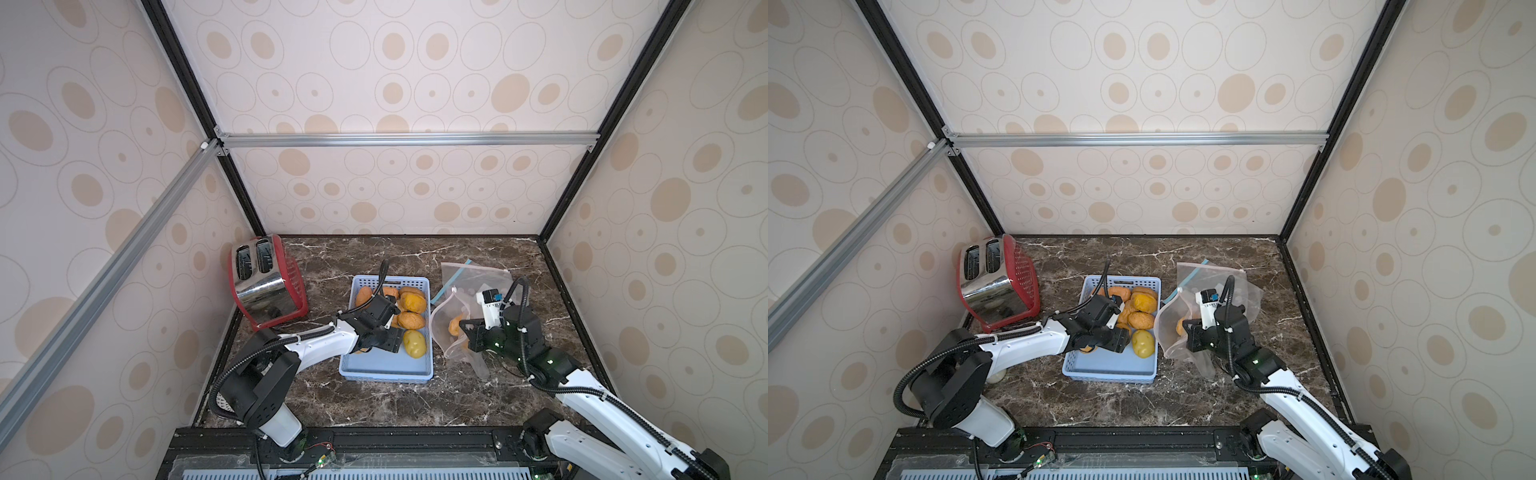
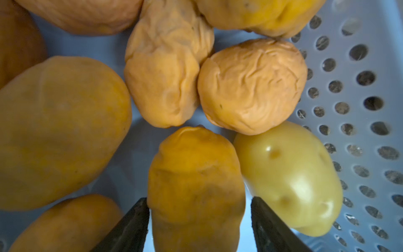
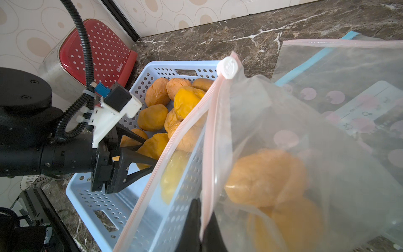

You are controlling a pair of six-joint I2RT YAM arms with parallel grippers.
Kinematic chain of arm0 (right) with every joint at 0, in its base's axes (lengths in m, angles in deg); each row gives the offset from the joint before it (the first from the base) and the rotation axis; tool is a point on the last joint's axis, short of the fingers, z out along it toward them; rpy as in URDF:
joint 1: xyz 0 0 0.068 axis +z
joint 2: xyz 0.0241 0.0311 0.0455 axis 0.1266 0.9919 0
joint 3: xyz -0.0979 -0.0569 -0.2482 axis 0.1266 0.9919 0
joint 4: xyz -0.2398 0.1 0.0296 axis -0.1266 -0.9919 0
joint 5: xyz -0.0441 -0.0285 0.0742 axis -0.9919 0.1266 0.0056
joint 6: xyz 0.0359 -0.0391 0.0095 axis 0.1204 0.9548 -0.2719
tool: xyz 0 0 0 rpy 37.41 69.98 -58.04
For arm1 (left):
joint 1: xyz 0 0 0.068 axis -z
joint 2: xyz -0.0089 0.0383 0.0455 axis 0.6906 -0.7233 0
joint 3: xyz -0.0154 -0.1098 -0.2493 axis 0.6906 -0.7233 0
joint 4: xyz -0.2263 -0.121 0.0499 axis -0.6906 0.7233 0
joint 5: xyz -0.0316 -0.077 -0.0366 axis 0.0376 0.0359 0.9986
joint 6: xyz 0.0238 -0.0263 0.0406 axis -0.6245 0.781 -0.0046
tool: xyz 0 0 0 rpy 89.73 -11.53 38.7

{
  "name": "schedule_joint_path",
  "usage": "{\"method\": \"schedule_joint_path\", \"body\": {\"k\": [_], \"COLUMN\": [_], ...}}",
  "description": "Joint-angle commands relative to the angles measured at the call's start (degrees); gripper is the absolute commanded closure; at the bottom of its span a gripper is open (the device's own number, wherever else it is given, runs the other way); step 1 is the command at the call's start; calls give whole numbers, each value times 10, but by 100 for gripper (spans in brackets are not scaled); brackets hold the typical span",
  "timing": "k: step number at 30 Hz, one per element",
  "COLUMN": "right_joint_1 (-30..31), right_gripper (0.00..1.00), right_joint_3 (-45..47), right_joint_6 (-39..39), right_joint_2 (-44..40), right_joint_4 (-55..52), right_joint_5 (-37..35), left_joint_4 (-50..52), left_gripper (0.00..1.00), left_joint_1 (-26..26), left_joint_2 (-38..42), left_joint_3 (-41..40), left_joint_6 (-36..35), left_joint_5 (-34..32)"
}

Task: Put the potatoes into a zipper bag and zip it
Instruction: Pick up the potato from the basket.

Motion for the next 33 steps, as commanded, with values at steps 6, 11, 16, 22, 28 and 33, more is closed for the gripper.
{"method": "schedule_joint_path", "body": {"k": [6,11,16,22,28,33], "right_joint_1": [-4,-4,-3,-4,-4,-4], "right_gripper": [100,100,100,100,100,100], "right_joint_3": [0,1,0,-1,-2,-2], "right_joint_6": [-1,-1,-1,-1,-1,-1], "right_joint_2": [0,1,5,6,8,6], "right_joint_4": [3,5,4,4,3,3], "right_joint_5": [2,3,5,5,7,7], "left_joint_4": [6,5,5,-3,-2,-17], "left_gripper": [43,58,66,68,68,68], "left_joint_1": [0,0,0,-1,0,-1], "left_joint_2": [-8,14,47,93,143,188], "left_joint_3": [2,-5,-13,-22,-23,-27], "left_joint_6": [14,17,20,29,34,45], "left_joint_5": [-20,-23,-27,-29,-21,-1]}}
